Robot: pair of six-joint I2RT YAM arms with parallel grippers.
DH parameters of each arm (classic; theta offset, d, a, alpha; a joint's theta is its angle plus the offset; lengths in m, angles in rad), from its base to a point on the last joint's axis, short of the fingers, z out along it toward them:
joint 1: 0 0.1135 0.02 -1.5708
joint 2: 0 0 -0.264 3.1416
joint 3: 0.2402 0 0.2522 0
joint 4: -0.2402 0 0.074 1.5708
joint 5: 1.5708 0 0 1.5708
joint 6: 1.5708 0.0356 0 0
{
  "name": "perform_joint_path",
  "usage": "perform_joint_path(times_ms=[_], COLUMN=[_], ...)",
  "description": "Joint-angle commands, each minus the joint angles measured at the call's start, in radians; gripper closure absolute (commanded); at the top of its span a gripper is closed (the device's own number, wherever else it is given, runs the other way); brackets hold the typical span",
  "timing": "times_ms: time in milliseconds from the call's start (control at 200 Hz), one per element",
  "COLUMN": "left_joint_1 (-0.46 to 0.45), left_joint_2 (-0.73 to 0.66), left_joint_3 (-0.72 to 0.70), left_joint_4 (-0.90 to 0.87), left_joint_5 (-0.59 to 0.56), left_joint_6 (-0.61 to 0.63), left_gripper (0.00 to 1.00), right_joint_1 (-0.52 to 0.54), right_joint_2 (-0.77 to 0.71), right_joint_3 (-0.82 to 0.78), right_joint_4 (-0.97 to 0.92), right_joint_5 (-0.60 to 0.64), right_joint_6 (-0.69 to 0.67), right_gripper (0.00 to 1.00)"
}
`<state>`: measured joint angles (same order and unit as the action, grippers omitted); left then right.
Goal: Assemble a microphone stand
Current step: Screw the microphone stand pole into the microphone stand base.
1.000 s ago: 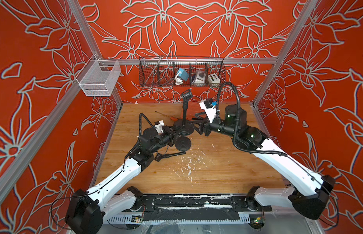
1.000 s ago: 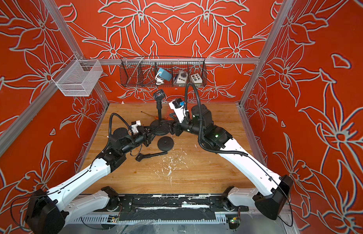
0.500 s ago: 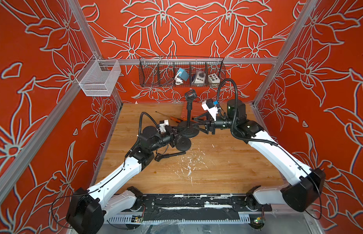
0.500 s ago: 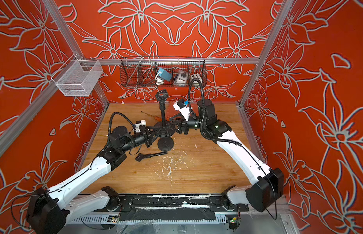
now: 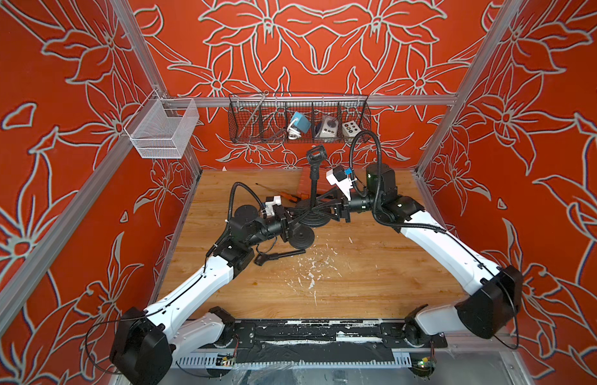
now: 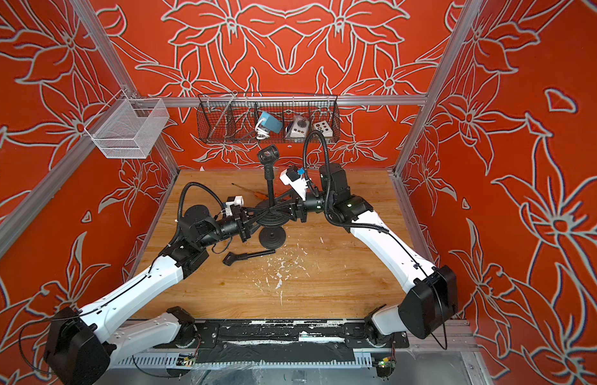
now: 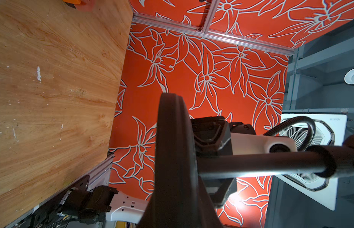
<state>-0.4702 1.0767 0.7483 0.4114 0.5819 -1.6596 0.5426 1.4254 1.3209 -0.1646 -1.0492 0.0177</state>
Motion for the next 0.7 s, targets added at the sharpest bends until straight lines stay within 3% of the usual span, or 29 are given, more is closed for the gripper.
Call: perform_joint_path(times_ms=[0, 195, 305, 365, 440, 545, 691], left_joint_1=[0.005, 0.006, 0.005, 0.005, 0.005, 0.005, 0.008], left_joint_2=[0.000, 0.008, 0.015, 0.018, 0.023, 0.033, 0.034], left_joint_3=[0.046, 0.042, 0.046, 0.048, 0.051, 0.058, 0.062], left_joint_4=[0.135, 0.143, 0.150, 0.146, 0.146, 0.158, 0.176], left_joint_5=[0.030, 0.026, 0.017, 0.007, -0.005, -0.014, -0.031], left_joint_6=[-0.009, -0.002, -0.002, 0.001, 0.001, 0.002, 0.001], left_gripper=[1.00, 1.00, 1.00, 1.00, 1.00, 1.00, 1.00], right_joint_1=[0.005, 0.010, 0.015, 0.027, 0.059, 0.155, 0.276], right_joint_2=[0.017, 0.026, 0.010, -0.011, -0.054, -0.133, -0.147], right_joint_3=[0.009, 0.013, -0.010, -0.032, -0.066, -0.125, -0.122], right_joint_4=[0.060, 0.071, 0.074, 0.068, 0.061, 0.029, -0.050], right_joint_5=[-0.033, -0.010, 0.032, 0.102, 0.275, 0.696, 1.114], right_joint_6=[0.013, 0.036, 0.040, 0.044, 0.070, 0.102, 0.218], right_gripper=[0.60, 0.74, 1.00, 1.00, 1.00, 1.00, 1.00])
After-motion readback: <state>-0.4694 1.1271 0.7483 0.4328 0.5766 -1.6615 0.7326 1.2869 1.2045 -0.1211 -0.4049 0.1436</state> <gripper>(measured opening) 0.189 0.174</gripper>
